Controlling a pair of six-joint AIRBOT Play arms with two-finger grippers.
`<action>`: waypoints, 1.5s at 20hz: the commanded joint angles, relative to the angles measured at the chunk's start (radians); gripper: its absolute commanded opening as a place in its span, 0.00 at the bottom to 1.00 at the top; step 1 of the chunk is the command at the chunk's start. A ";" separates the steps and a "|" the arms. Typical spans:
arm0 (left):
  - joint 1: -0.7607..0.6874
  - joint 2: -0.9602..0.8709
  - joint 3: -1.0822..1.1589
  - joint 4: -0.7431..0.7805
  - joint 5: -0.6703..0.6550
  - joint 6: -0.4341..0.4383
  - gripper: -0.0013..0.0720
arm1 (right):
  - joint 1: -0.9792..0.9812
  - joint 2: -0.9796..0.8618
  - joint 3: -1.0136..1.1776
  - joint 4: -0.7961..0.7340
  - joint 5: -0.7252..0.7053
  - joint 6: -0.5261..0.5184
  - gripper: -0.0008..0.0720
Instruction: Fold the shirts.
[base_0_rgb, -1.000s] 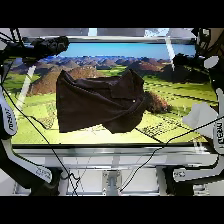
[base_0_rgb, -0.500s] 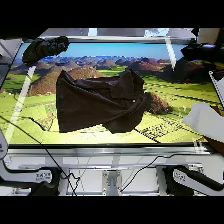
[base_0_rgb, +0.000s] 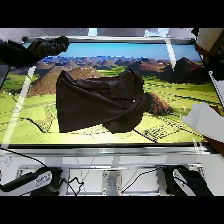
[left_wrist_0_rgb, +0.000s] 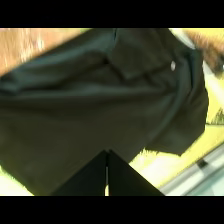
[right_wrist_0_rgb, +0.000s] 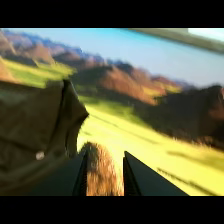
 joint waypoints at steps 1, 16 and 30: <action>-0.002 0.012 -0.153 0.123 -0.089 -0.072 0.03 | 0.000 0.043 -0.084 -0.138 0.148 0.055 0.37; -0.002 0.012 -0.652 0.125 0.133 -0.056 0.52 | 0.002 -0.232 -0.870 0.293 -0.323 -0.065 0.37; -0.002 0.012 -0.652 0.117 0.134 -0.056 0.52 | 0.212 -0.559 -0.868 0.517 -0.625 -0.109 0.38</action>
